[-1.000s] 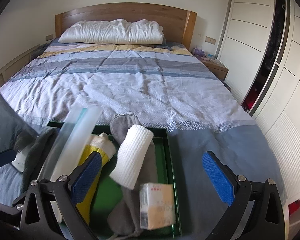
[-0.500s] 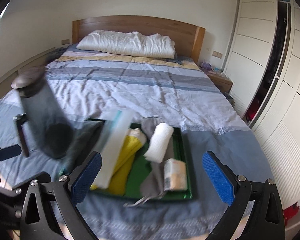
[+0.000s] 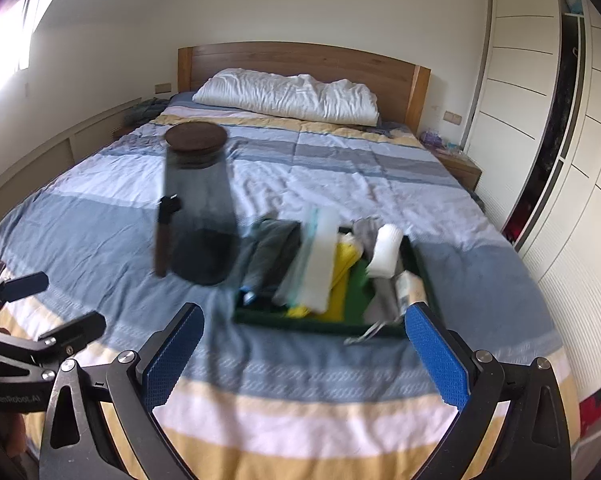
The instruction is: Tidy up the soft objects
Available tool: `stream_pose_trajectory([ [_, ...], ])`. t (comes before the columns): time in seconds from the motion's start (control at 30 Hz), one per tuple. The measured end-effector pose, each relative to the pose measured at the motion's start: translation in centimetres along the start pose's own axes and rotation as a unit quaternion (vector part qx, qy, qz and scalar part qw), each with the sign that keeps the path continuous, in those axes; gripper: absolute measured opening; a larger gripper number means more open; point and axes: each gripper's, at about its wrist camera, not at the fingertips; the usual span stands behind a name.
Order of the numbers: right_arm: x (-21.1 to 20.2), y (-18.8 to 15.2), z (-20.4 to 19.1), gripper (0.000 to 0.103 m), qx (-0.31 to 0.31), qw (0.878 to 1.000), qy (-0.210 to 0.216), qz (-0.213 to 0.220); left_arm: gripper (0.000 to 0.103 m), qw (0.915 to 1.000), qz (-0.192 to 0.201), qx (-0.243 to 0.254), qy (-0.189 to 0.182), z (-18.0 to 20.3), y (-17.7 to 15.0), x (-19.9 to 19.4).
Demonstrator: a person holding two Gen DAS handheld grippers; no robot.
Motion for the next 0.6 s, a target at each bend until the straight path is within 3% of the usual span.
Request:
stream_pose_trajectory([
  [0.33, -6.7, -3.1, -3.3, 0.103, -0.005, 1.000, 0.018, -0.004, 0.101, 0.9996, 0.019, -0.014, 0.015, -2.9, -3.5, -6.1],
  [0.6, -9.6, -3.8, -3.8, 0.103, -0.011, 1.000, 0.017, 0.005, 0.101, 0.9991, 0.034, -0.017, 0.020, -3.4, -4.4, -8.5],
])
Point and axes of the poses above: each gripper's, at about its wrist camera, not at the fingertips, and x roughly the way its jaws point, z to its right, y to its top, and after that the axes turned 14 degrees about -y, right-handed
